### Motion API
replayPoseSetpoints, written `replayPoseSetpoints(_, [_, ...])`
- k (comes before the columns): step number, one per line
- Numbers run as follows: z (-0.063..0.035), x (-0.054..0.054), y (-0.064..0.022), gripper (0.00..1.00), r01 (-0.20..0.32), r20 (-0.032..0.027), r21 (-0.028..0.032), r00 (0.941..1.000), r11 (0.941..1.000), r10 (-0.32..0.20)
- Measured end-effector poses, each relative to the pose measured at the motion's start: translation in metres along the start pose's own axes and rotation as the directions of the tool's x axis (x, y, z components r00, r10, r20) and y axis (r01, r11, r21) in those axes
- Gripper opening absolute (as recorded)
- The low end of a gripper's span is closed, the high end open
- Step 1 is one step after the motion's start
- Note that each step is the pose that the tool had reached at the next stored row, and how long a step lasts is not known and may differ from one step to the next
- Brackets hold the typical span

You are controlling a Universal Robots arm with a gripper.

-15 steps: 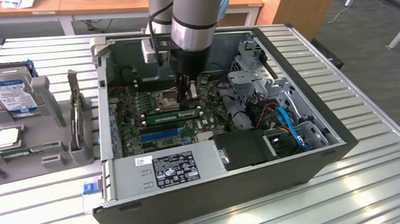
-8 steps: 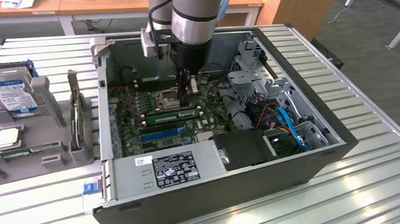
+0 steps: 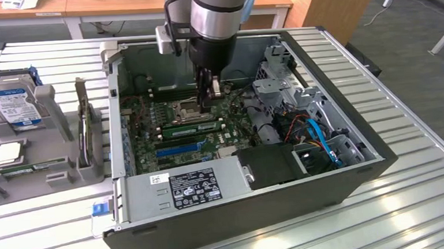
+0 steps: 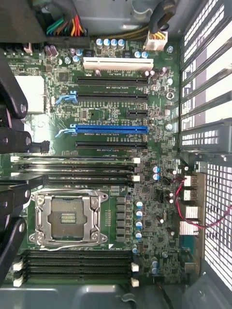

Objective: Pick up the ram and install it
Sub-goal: 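Insert the ram into the slot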

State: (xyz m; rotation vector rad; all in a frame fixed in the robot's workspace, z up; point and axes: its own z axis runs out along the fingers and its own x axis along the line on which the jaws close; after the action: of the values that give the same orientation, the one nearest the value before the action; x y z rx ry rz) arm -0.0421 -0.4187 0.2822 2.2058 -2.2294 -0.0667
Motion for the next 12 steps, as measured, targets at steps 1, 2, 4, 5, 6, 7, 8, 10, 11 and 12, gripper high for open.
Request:
replayPoseSetpoints(1, [-0.0022, 0.000, 0.0001, 0.31, 0.000, 0.0000, 0.0000, 1.0000, 1.0000, 0.000])
replayPoseSetpoints(2, [-0.0043, 0.000, 0.0002, 0.31, 0.000, 0.0001, 0.0000, 1.0000, 1.0000, 0.000])
replayPoseSetpoints(4, [-0.0087, 0.000, 0.0003, 0.31, 0.000, 0.0001, 0.0000, 1.0000, 1.0000, 0.000])
replayPoseSetpoints(5, [-0.0109, 0.000, 0.0004, 0.31, 0.000, 0.0001, 0.0000, 1.0000, 1.0000, 0.000])
replayPoseSetpoints(6, [-0.0132, 0.000, 0.0004, 0.31, 0.000, 0.0000, 0.0000, 1.0000, 1.0000, 0.000])
replayPoseSetpoints(7, [-0.0153, 0.000, 0.0005, 0.31, 0.000, 0.0001, 0.0000, 1.0000, 1.0000, 0.000])
replayPoseSetpoints(8, [-0.0174, 0.000, 0.0006, 0.31, 0.000, 0.0001, 0.0000, 1.0000, 1.0000, 0.000])
replayPoseSetpoints(10, [-0.0215, -0.001, 0.0007, 0.31, 0.000, 0.0001, 0.0000, 1.0000, 1.0000, 0.000])
replayPoseSetpoints(11, [-0.0235, -0.001, 0.0008, 0.31, 0.000, 0.0001, 0.0000, 1.0000, 1.0000, 0.000])
replayPoseSetpoints(12, [-0.0254, -0.001, 0.0009, 0.31, 0.000, 0.0001, 0.0000, 1.0000, 1.0000, 0.000])
